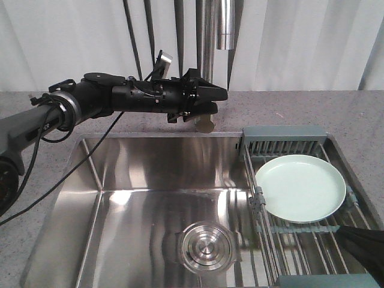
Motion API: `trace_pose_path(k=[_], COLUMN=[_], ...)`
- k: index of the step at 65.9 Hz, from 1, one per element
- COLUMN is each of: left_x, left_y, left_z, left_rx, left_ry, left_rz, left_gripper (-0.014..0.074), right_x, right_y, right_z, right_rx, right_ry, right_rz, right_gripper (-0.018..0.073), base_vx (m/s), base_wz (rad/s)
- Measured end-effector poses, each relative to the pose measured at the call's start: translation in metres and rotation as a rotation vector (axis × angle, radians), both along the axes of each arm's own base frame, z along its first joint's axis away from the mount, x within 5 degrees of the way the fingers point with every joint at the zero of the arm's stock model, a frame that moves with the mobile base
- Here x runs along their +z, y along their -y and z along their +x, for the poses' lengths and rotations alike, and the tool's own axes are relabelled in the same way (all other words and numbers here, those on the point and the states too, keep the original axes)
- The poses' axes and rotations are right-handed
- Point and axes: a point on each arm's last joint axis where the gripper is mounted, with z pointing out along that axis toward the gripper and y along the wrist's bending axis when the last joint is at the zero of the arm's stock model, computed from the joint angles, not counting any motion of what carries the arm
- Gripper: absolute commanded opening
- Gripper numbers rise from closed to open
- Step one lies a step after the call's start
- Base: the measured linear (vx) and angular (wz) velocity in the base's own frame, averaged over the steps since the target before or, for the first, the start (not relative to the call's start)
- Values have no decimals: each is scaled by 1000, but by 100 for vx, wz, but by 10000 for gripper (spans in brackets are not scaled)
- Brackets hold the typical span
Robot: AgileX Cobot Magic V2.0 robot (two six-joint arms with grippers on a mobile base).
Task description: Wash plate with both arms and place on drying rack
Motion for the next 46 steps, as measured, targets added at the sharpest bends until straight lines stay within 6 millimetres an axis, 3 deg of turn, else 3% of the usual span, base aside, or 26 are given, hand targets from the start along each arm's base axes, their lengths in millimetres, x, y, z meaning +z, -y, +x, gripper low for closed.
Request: trace_pose_path(k=[21,36,46], left_x=[1,26,35], left_y=[1,1,-16], left_z=[-1,-6,-2], left_rx=[-22,-128,-143], left_ry=[-2,37,9], left_rz=[-15,-74,-76], left_gripper=[393,360,300], right_x=[0,0,0], right_y=[0,0,0], right_z=[0,0,0], right_rx=[-1,-1,-2], right_ry=[2,2,3], right_rz=[1,1,2], right_gripper=[-6,-6,-6], base_vx=[0,0,0], base_wz=[0,0,0])
